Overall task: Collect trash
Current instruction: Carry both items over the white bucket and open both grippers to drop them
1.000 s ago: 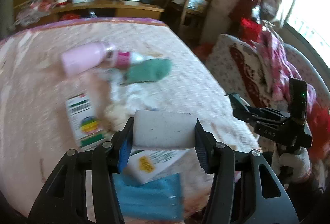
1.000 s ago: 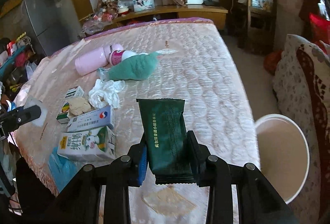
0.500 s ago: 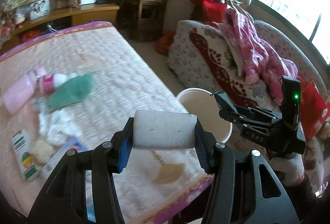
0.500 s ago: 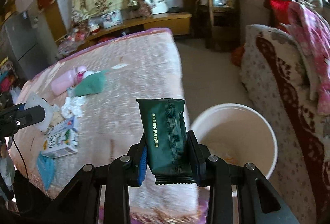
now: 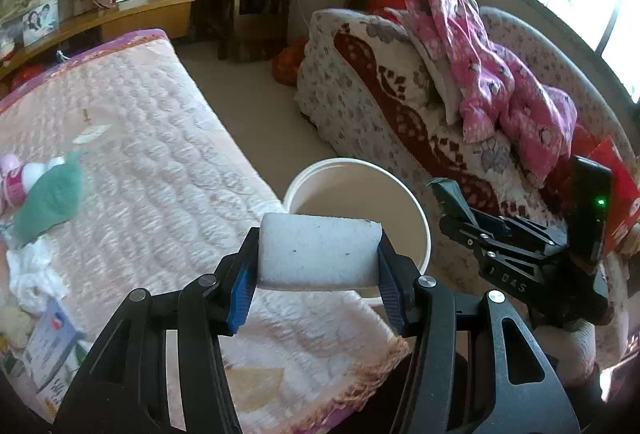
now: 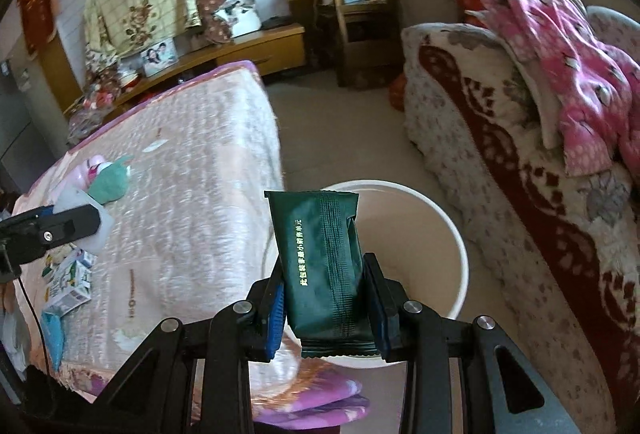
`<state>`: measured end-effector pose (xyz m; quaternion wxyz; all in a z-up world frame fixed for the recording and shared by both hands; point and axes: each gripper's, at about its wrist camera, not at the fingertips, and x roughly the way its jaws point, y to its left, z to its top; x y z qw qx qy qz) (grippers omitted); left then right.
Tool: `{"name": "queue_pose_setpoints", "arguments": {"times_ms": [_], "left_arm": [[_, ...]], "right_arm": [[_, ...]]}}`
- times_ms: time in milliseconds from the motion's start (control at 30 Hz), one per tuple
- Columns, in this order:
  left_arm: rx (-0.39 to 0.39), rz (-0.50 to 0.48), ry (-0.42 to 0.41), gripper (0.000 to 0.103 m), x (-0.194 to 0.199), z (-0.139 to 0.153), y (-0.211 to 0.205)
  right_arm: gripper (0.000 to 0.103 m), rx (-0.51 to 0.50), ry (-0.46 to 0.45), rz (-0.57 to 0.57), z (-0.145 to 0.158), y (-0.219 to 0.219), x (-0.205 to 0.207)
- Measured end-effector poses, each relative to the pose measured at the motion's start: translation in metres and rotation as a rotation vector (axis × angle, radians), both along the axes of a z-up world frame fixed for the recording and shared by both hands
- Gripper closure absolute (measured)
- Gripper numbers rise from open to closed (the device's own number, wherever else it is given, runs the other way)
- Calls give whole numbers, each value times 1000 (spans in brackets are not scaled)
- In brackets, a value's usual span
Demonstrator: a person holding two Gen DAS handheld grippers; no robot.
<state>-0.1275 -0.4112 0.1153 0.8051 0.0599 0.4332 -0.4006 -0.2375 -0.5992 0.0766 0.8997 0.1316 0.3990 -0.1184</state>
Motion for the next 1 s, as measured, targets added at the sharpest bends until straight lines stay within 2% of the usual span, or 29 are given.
{"name": "queue_pose_setpoints", "arguments": {"times_ms": [300,600,700,767,933,1000], "left_arm": [[46,1,1,51,-1,-23,-47],[65,-14,2,51,1,-35,-70],[66,-22,5,47,1,-37,-73],[62,-27,6,46,1,-39,-76],[63,-36,28,43,5,-46,-80],[65,-39,44,42,7,-50,-81]], "right_arm": [[70,51,14,-52,-20,-27,-3],[70,78,44,-71,-39,-36,7],[69,86,50,-77,-44,-37,11],[57,88,55,-92,-47,-39,13],[53,99,66,-106,-54,-43,17],[47,106,66,-108,-56,-43,17]]}}
